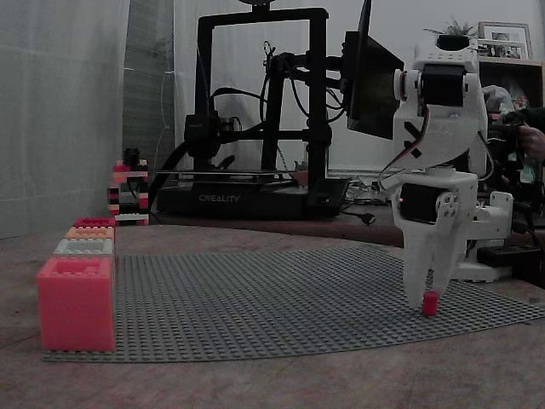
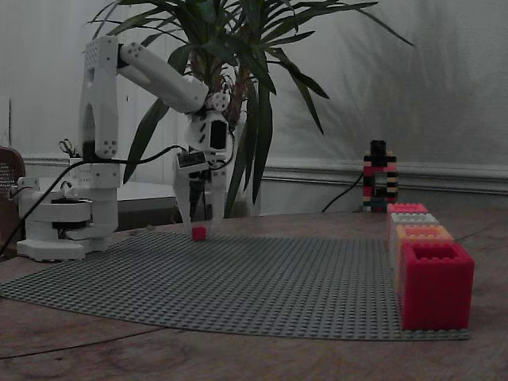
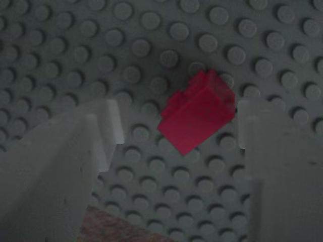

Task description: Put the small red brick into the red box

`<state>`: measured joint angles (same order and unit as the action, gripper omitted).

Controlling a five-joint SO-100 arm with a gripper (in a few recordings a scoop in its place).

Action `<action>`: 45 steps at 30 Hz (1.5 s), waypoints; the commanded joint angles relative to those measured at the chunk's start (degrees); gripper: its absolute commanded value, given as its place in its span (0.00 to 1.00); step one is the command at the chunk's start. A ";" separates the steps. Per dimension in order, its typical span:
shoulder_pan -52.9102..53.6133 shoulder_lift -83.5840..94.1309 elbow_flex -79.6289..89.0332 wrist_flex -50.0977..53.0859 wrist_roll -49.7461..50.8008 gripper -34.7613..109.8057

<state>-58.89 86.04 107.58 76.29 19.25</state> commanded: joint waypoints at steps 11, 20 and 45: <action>-1.85 -0.26 -2.11 -0.44 0.70 0.27; -1.93 -0.53 -3.08 -0.44 0.88 0.24; 34.01 3.78 -28.92 0.26 -5.98 0.24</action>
<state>-32.61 83.94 89.82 76.46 15.38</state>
